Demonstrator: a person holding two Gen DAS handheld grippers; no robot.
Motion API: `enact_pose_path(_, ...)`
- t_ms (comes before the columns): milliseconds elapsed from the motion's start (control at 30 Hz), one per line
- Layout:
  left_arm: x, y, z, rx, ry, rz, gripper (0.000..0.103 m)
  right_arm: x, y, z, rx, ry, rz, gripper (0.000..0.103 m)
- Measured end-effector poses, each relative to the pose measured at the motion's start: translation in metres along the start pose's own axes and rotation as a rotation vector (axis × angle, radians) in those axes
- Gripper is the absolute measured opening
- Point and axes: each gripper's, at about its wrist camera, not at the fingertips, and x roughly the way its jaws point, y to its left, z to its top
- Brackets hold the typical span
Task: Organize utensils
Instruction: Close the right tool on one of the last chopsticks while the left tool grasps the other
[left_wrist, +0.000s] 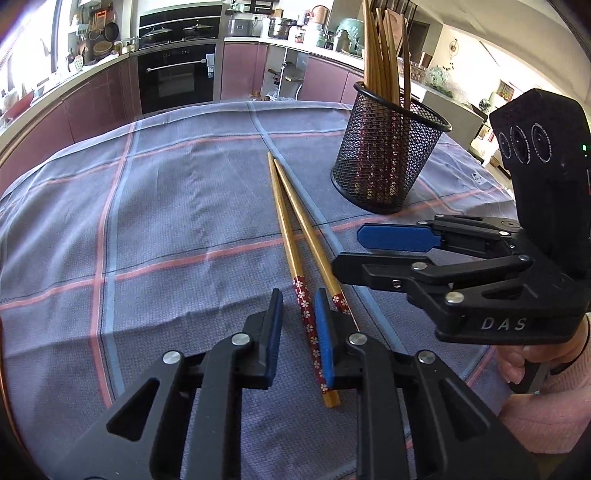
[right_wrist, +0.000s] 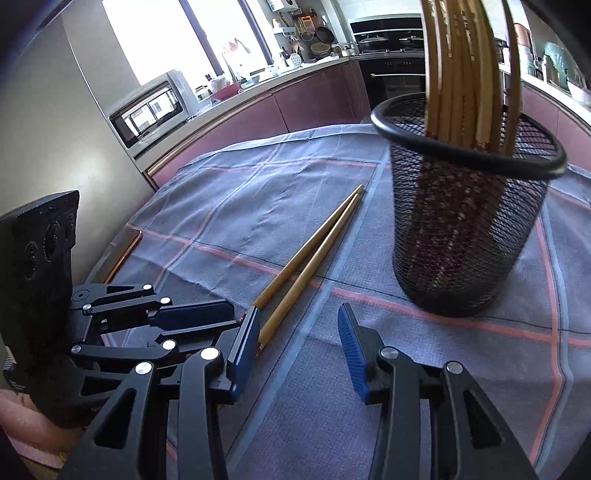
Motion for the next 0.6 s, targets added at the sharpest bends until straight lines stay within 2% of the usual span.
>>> enact_pose_path(300, -0.001, -0.002, -0.006, -0.016, 0.006, -0.018, 0.015, 0.007, 0.011, 0.002, -0.061, 0.019, -0.062, 0.031)
enact_pose_path(600, -0.001, -0.016, -0.013, 0.0, 0.03, -0.099, 0.015, 0.002, 0.009, -0.001, -0.099, 0.05, -0.116, 0.024)
